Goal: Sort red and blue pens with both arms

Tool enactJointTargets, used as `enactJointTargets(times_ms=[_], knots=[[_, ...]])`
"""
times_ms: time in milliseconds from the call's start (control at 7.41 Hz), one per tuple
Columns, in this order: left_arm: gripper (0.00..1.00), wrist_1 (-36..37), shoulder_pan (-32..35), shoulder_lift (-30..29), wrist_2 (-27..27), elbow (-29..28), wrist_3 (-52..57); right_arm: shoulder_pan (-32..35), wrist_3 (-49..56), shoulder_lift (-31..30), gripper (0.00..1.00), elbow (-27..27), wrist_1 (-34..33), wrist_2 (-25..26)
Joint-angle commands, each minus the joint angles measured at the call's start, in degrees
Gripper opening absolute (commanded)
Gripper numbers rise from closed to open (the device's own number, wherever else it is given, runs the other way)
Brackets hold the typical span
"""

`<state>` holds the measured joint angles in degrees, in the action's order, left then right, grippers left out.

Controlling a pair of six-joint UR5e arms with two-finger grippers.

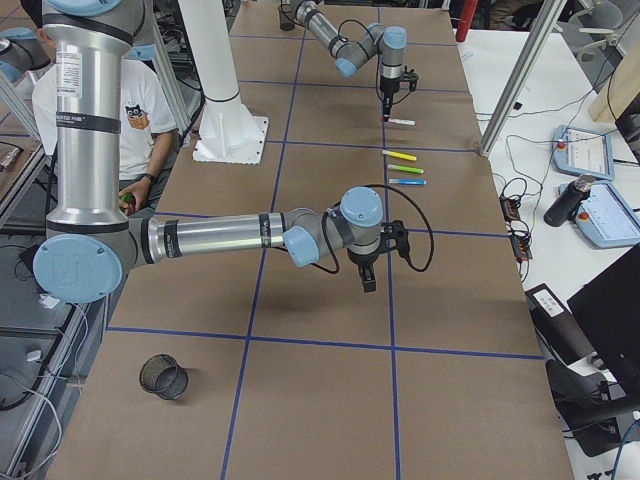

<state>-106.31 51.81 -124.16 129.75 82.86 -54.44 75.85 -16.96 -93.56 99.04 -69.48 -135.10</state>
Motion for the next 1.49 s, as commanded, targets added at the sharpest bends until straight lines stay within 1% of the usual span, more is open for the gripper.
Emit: enactJointTargets(times_ms=[0,135,270,405,540,810,945,1080,1215,1350], knots=[[0.00,0.7,7.7,11.4,1.2,5.7,1.0,0.0,0.0,0.1,0.99,0.0,0.0,0.1],[0.00,0.7,11.0,15.9,1.1,7.5,3.4,0.0,0.0,0.1,0.99,-0.3,0.0,0.1],[0.00,0.5,14.4,22.7,0.8,9.1,9.2,0.0,0.0,0.1,0.99,-0.4,0.0,0.1],[0.00,0.7,18.5,28.0,0.9,10.8,14.3,-0.1,-0.1,0.1,0.99,-0.4,0.0,0.1],[0.00,0.7,22.8,32.8,0.9,11.2,20.3,-0.3,-0.1,0.3,0.99,-0.4,0.0,0.2],[0.00,0.9,29.2,43.8,1.1,11.8,31.5,-0.6,0.0,0.4,0.99,-1.1,0.0,0.3],[0.00,3.5,32.8,47.2,1.1,11.8,36.7,-0.6,0.0,0.4,0.99,-1.7,0.0,0.3],[0.00,10.4,37.0,48.3,0.6,11.9,40.9,-0.8,-0.1,0.4,0.99,-1.8,0.0,0.2],[0.00,14.6,40.6,48.5,0.4,11.2,50.3,-1.0,-0.1,0.3,0.99,-1.9,0.1,0.2],[0.00,22.0,41.3,48.7,0.4,10.5,54.3,-1.1,-0.1,0.3,0.99,-1.9,0.1,0.2]])
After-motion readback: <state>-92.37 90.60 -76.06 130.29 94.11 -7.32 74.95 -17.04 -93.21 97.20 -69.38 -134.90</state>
